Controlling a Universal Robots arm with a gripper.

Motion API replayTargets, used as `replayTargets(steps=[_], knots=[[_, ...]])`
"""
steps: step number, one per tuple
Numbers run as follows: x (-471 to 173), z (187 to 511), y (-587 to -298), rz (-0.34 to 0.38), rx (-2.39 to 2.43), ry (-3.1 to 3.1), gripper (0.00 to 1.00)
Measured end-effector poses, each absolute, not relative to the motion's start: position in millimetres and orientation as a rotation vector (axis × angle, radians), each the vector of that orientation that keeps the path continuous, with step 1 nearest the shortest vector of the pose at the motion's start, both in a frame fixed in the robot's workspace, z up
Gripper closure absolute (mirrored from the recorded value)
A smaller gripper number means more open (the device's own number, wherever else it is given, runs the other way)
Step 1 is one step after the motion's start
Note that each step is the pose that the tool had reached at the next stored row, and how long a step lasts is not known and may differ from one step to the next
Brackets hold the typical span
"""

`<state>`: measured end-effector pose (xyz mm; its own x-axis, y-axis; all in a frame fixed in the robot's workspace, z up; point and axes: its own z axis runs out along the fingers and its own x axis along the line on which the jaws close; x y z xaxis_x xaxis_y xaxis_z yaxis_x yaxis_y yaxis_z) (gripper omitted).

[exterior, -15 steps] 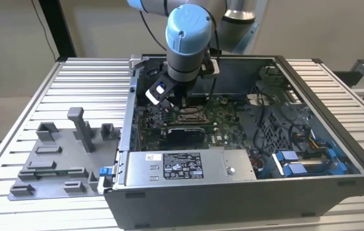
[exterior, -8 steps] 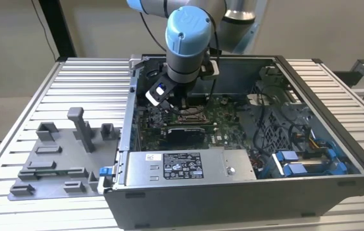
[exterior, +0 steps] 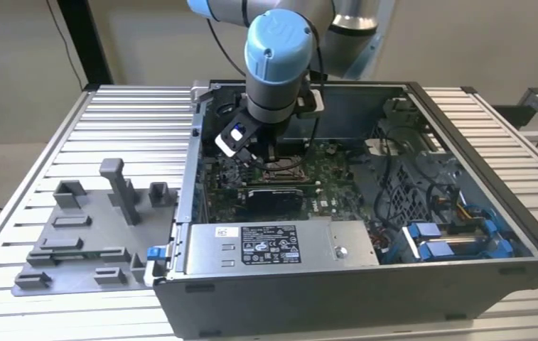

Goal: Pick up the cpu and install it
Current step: 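Close the cpu cover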

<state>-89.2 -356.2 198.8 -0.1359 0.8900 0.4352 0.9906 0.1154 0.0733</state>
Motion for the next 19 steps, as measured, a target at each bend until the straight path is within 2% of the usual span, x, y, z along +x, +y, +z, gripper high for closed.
replayTargets(steps=[19], knots=[[-75, 200, -357, -0.500, -1.849, -2.110, 1.00]])
